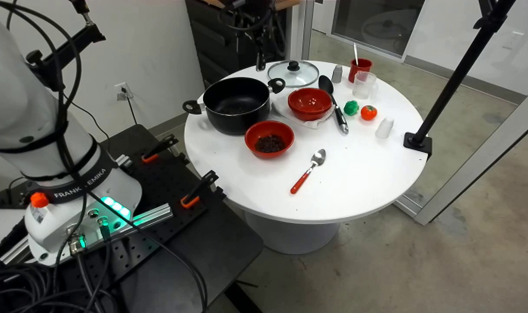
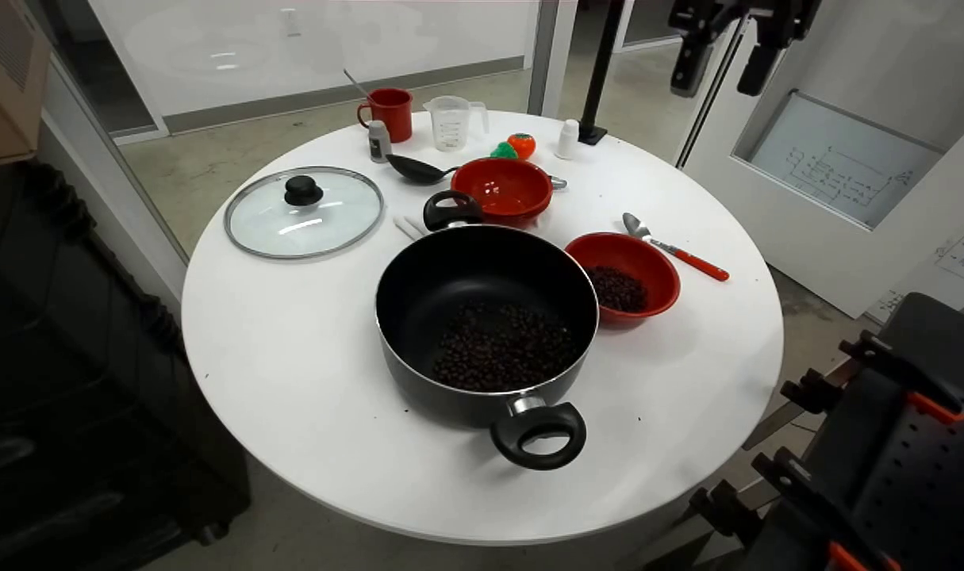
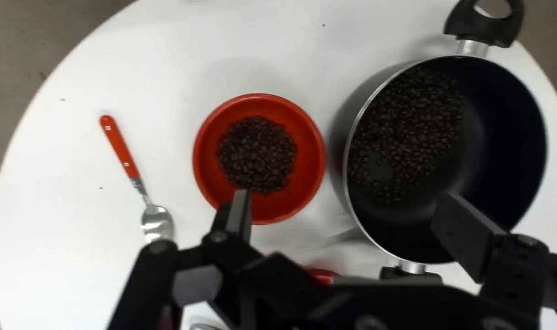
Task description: Use the spoon to put some contents of the bowl in the pot
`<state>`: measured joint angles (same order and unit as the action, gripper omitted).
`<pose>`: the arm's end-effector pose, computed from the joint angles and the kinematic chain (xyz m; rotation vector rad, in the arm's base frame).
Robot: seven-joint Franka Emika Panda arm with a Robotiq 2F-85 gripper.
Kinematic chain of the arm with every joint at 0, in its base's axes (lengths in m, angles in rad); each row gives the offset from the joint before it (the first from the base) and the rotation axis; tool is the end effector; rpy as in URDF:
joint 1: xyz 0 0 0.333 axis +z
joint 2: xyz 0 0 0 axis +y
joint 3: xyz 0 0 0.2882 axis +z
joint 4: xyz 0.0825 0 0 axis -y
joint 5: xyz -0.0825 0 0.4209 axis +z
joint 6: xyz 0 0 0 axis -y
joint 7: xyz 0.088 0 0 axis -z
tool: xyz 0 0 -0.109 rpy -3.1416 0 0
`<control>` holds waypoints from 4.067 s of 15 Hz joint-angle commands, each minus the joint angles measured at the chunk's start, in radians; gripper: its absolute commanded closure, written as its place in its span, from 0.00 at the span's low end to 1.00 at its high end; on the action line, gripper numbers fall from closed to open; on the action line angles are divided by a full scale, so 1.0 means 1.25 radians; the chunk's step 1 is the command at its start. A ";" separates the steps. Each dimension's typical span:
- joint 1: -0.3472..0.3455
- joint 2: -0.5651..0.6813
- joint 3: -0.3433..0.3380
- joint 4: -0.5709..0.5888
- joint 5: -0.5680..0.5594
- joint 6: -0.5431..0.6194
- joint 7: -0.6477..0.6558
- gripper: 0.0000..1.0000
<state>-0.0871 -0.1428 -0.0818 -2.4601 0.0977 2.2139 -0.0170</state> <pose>0.4759 -0.0768 0.2872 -3.0250 0.3236 0.1458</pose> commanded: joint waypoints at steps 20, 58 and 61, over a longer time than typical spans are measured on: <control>-0.008 0.139 0.005 -0.094 -0.351 0.182 0.042 0.00; 0.060 0.415 -0.346 0.019 -0.813 0.580 0.249 0.00; 0.027 0.435 -0.311 0.006 -0.761 0.603 0.223 0.00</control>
<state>-0.0319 0.3629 -0.4915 -2.4489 -0.8827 2.9201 0.2585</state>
